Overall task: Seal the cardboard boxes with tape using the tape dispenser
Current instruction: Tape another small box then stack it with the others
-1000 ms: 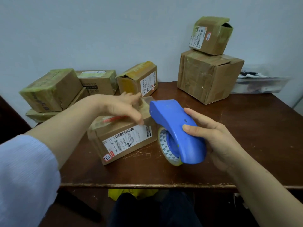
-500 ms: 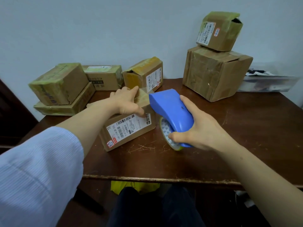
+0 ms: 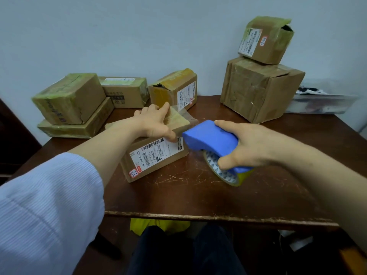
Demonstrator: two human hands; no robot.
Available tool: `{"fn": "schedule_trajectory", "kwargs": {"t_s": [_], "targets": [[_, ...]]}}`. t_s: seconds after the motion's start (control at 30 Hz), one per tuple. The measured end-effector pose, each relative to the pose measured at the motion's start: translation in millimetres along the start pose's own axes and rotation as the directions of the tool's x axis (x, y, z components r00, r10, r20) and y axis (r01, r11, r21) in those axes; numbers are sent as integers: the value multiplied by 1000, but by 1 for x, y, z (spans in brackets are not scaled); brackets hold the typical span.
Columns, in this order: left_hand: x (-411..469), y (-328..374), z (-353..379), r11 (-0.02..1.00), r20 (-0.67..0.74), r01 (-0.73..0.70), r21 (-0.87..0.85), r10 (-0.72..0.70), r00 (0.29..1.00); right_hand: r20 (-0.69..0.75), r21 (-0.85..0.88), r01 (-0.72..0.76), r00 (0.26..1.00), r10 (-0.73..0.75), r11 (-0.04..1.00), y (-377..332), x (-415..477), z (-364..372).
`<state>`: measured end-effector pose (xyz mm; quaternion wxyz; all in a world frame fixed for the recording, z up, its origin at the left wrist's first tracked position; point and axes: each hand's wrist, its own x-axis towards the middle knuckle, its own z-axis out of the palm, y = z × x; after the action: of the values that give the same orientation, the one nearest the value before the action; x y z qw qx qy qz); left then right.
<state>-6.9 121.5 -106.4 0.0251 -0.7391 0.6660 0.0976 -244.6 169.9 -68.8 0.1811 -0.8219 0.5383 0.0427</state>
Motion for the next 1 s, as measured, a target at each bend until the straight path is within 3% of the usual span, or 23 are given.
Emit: {"fn": "schedule_trajectory", "kwargs": {"t_s": [0.3, 0.43, 0.53, 0.6, 0.73, 0.83, 1.0], "targets": [[-2, 5, -3, 998, 8, 27, -51, -27, 1000, 49, 76, -31, 998, 28, 997, -34, 12, -39], [-4, 6, -5, 998, 6, 30, -64, -29, 1000, 61, 97, 58, 996, -64, 994, -46, 10, -50], [-7, 7, -4, 998, -2, 15, -63, -15, 1000, 319, -24, 34, 947, -24, 999, -59, 13, -35], [-6, 3, -3, 998, -10, 16, -55, -17, 1000, 377, -118, 21, 926, 25, 993, -60, 17, -29], [-3, 3, -4, 998, -9, 28, -54, -29, 1000, 88, -265, -56, 993, 82, 963, -39, 15, -54], [3, 4, -1, 999, -32, 16, -31, -17, 999, -173, -302, -172, 977, 123, 938, -5, 39, -51], [1, 2, 1, 999, -55, 20, -49, -23, 998, -284, -206, -264, 938, 200, 942, 30, 83, 24]]}}
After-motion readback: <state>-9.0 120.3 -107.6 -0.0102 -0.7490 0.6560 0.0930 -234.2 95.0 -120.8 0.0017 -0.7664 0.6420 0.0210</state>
